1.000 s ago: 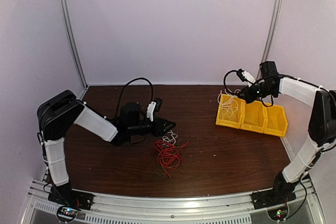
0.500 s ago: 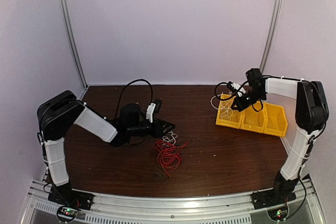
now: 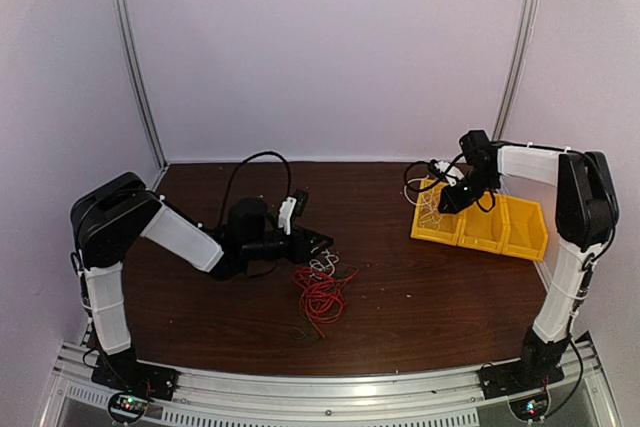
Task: Untangle the cables
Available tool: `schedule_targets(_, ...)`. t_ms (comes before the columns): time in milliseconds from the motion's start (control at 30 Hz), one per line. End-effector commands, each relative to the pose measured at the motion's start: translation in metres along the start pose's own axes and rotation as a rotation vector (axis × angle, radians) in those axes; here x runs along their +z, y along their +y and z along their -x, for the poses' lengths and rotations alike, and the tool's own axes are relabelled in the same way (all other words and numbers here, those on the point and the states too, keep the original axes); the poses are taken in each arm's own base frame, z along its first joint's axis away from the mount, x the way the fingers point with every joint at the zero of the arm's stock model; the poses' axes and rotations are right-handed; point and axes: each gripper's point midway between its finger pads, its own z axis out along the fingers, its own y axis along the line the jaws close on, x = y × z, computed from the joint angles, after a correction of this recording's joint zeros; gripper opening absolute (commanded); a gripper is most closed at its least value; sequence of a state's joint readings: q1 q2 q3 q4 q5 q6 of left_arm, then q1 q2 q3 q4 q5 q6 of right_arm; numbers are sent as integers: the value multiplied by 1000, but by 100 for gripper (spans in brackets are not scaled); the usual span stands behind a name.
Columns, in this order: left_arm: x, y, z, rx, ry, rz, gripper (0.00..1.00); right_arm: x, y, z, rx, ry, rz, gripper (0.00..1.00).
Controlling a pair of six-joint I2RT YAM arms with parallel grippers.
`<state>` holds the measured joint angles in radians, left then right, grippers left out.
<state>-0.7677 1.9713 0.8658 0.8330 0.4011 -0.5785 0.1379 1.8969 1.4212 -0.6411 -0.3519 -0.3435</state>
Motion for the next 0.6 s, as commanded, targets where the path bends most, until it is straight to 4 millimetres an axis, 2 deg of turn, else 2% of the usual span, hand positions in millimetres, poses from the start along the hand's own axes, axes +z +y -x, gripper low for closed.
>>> schedule_targets(0,1,-4,1,3,-12,-19,45,-21,0,-9,-8,33,-38,23)
schedule_targets(167,1,-4,0,2,-9,-22,45,-60,0,-1,-37,11,-85,33)
schedule_targets(300,0,-5,0,-1,-9,-25,45,-82,6,12,-56,-20,-73,38)
schedule_targets(400,-1,-7,2,-5,-11,-31,45,-82,9,24,-59,-54,-52,40)
schedule_targets(567,-4,-11,6,-4,-11,-34,45,-56,8,36,-49,-59,-21,36)
